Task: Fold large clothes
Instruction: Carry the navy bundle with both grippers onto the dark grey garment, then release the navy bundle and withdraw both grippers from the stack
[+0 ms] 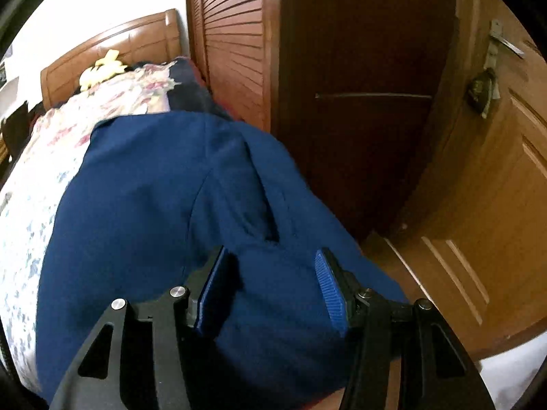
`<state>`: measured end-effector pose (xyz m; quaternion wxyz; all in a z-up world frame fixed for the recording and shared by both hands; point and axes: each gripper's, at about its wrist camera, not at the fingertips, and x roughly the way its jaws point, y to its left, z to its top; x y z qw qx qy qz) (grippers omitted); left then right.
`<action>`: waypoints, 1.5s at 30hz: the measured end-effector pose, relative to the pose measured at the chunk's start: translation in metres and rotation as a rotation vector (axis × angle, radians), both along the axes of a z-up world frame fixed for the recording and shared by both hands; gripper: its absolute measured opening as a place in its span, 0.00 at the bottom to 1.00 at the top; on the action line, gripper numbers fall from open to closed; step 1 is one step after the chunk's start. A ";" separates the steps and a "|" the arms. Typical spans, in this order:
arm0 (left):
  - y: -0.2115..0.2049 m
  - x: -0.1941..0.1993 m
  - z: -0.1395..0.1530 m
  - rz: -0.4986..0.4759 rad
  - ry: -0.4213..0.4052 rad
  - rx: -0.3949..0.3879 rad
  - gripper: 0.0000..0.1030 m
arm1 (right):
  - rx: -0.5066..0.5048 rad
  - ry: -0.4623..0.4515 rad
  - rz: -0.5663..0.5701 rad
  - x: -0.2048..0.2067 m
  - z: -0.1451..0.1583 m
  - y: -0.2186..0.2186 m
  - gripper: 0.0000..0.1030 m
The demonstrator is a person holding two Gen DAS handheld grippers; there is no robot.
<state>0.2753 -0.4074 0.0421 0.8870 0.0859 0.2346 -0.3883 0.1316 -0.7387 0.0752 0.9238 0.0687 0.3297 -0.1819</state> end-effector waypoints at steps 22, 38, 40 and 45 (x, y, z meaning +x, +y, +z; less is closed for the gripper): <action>0.132 -0.076 -0.002 0.153 -0.006 -0.019 1.00 | -0.057 -0.223 0.203 -0.154 0.018 0.211 0.80; 0.261 -0.131 -0.017 0.344 0.002 0.000 1.00 | 0.014 -0.277 0.413 -0.171 -0.011 0.362 0.80; 0.276 -0.136 -0.024 0.371 0.010 0.004 1.00 | 0.004 -0.276 0.427 -0.157 -0.015 0.366 0.80; 0.308 -0.140 -0.042 0.457 0.030 0.023 1.00 | 0.003 -0.265 0.487 -0.133 -0.030 0.387 0.80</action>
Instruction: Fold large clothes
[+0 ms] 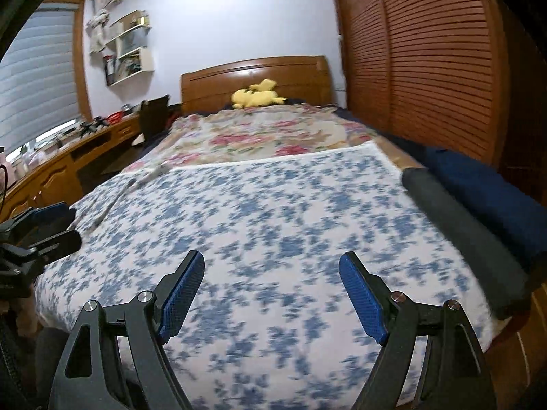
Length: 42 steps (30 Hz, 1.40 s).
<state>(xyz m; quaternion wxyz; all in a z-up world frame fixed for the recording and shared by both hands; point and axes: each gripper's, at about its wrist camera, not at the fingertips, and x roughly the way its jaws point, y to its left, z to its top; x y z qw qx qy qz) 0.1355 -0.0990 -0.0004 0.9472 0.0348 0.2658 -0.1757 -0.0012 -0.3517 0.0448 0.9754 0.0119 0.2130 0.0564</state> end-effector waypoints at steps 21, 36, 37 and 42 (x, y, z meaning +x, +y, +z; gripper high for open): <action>0.107 -0.049 -0.006 0.245 -0.010 -0.054 1.00 | 0.002 -0.036 0.118 0.013 -0.017 0.064 0.80; 0.114 -0.104 0.053 0.264 -0.181 -0.051 1.00 | 0.017 -0.192 0.146 -0.003 0.006 0.061 0.80; 0.113 -0.106 0.054 0.261 -0.187 -0.051 1.00 | 0.015 -0.194 0.146 -0.001 0.001 0.064 0.80; 0.111 -0.110 0.054 0.257 -0.189 -0.053 1.00 | 0.018 -0.194 0.144 -0.001 -0.002 0.064 0.80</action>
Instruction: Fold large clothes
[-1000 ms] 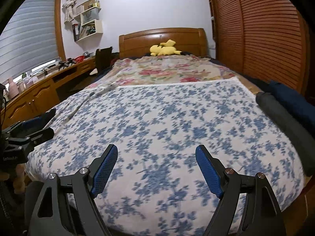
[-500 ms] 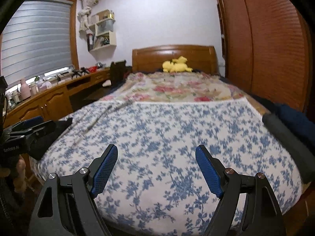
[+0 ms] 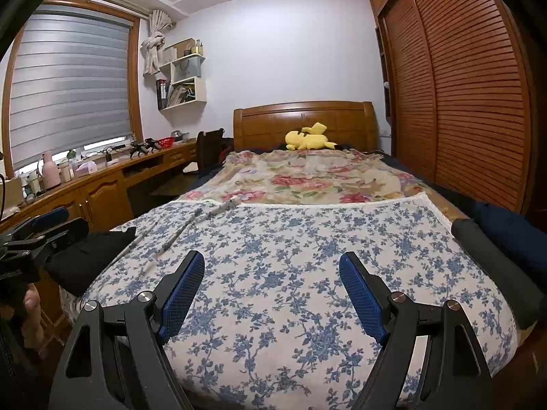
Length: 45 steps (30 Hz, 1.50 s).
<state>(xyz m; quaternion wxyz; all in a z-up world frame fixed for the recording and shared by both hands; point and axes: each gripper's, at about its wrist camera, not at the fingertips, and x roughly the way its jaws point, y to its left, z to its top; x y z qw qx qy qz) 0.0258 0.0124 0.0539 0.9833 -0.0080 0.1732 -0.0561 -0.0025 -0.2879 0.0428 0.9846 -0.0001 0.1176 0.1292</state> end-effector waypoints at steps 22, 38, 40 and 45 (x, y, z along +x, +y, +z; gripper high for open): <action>0.000 -0.002 -0.005 0.007 0.012 -0.013 1.00 | 0.005 -0.009 -0.011 -0.003 0.003 0.000 0.80; 0.002 -0.001 -0.006 0.010 0.012 -0.014 1.00 | 0.003 -0.010 -0.012 -0.005 0.004 -0.002 0.80; 0.002 -0.002 -0.007 0.010 0.010 -0.014 1.00 | 0.003 -0.012 -0.013 -0.005 0.005 -0.003 0.80; 0.002 -0.001 -0.007 0.011 0.009 -0.013 1.00 | 0.004 -0.013 -0.011 -0.006 0.005 -0.004 0.80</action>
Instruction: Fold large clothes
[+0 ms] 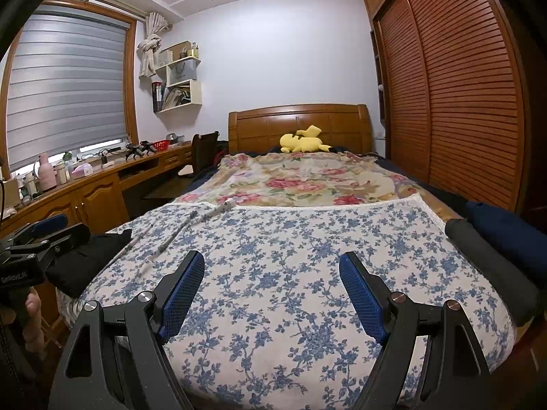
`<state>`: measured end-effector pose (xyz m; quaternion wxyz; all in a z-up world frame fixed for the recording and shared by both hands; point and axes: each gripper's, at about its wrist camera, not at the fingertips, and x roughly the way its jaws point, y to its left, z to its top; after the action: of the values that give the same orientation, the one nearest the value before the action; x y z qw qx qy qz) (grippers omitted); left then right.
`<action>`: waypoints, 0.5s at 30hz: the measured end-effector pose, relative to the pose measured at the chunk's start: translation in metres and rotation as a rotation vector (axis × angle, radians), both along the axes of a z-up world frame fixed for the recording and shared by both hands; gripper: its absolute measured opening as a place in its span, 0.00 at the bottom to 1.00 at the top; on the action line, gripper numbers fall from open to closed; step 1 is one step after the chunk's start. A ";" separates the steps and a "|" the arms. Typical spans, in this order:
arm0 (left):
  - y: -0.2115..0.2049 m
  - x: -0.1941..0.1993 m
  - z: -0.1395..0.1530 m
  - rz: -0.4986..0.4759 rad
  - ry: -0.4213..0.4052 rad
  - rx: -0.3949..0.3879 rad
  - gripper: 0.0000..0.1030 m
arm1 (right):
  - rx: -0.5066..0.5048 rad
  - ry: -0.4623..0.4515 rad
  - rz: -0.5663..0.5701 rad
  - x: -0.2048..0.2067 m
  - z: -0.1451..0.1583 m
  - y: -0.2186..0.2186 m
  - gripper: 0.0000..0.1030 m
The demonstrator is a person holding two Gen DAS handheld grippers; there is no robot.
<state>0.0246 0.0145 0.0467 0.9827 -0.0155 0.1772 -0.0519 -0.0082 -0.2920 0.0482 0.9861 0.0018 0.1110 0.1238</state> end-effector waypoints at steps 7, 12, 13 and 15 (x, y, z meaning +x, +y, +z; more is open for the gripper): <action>0.001 -0.001 0.000 0.000 -0.002 0.000 1.00 | -0.001 -0.002 -0.001 -0.001 0.000 -0.001 0.80; 0.001 -0.001 0.001 0.000 -0.001 0.000 1.00 | -0.001 -0.003 -0.004 -0.001 0.001 -0.001 0.80; 0.002 -0.001 0.001 0.000 0.000 0.000 1.00 | -0.001 -0.003 -0.005 -0.001 0.001 -0.001 0.80; 0.001 -0.001 0.001 0.000 -0.001 0.001 1.00 | -0.001 -0.002 -0.006 -0.001 0.001 -0.002 0.80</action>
<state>0.0235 0.0155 0.0477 0.9828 -0.0151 0.1766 -0.0517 -0.0090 -0.2936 0.0492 0.9866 0.0016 0.1098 0.1211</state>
